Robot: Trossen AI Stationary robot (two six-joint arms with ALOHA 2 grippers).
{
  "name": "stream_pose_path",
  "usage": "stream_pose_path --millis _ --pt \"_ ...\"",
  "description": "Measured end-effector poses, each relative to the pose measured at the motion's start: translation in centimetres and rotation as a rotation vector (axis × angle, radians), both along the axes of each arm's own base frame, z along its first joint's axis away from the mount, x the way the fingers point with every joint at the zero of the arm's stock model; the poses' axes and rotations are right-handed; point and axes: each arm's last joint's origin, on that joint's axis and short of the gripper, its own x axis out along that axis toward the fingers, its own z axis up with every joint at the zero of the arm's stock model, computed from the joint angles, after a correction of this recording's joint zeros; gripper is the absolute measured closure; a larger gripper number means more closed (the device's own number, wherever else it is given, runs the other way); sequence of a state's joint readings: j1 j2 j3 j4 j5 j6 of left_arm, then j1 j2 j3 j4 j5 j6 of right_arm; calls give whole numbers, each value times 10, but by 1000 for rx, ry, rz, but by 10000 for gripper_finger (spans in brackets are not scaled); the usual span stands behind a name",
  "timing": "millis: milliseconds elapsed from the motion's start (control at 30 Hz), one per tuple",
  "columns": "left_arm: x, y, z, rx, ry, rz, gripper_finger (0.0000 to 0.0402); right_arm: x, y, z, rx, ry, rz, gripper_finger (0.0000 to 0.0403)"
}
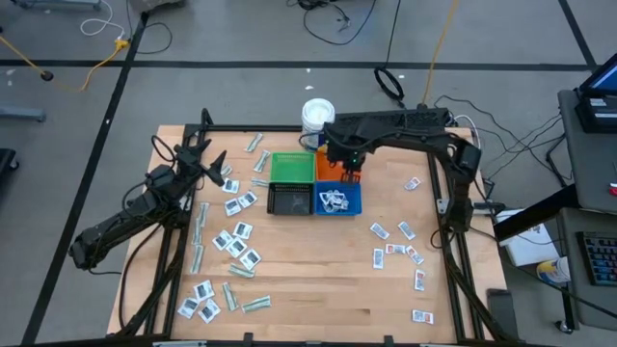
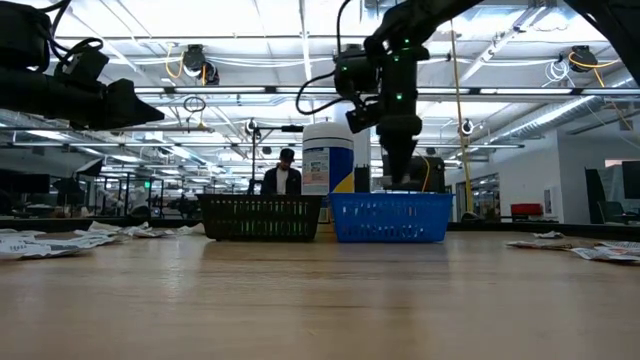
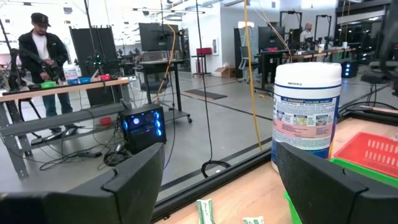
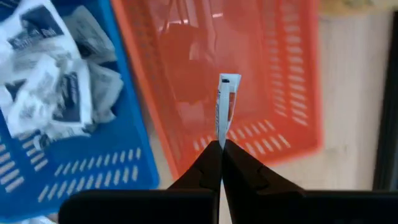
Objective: Pick & Place First Aid Supplies
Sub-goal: Put the orange ointment pack into the orange basket
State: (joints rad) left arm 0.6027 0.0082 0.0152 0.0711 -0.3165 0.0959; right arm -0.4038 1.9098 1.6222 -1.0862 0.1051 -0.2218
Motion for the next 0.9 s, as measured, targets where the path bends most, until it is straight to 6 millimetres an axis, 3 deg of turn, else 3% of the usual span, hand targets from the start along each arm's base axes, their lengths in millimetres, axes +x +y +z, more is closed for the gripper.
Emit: stream_pose_path --millis 267,567,700,900 --pt "0 0 0 0 0 0 94 23 10 -14 -106 -44 59 402" --pt "0 0 0 0 0 0 94 29 11 -30 -114 -53 65 397" --pt "0 0 0 0 0 0 94 29 13 -34 -182 -19 41 370" --pt "0 0 0 0 0 0 94 28 12 -34 -199 -10 38 286"
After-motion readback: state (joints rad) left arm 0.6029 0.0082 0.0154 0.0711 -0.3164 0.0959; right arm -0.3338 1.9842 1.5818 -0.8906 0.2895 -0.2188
